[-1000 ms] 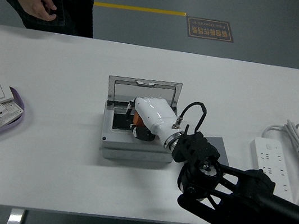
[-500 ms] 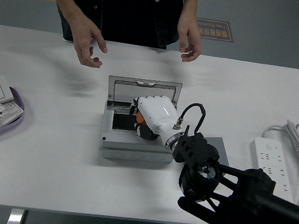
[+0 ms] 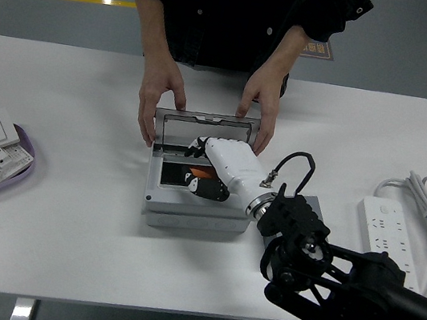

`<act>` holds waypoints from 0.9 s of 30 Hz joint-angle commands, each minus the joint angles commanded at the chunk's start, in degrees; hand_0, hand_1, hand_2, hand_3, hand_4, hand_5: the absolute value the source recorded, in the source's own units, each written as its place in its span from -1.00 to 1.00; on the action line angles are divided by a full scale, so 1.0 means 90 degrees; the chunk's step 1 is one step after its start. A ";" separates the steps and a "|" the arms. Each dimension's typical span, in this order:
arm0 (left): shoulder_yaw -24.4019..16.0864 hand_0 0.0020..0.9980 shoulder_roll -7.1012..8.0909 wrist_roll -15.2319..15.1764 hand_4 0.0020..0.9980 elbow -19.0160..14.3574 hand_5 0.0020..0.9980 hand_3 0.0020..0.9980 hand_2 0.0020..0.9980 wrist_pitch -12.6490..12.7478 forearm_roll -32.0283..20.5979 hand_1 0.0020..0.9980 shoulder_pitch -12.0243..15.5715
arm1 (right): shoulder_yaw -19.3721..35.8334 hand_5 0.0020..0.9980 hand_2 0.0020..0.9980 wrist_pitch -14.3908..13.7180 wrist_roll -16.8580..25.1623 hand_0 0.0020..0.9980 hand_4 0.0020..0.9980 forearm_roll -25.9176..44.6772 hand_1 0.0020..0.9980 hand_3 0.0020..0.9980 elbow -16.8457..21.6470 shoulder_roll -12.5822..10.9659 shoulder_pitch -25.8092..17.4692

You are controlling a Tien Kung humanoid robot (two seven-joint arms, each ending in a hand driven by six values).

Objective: Pick up the cylinder from the cube,place it in the box,flap close box

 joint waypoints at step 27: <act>0.0172 0.19 0.0057 0.0018 0.36 0.0013 -0.58 0.27 0.23 0.0011 -0.0076 0.25 -0.0061 | -0.0255 -0.36 0.17 0.0198 0.0477 0.17 0.15 0.1542 0.11 0.21 -0.0600 -0.0312 0.1138</act>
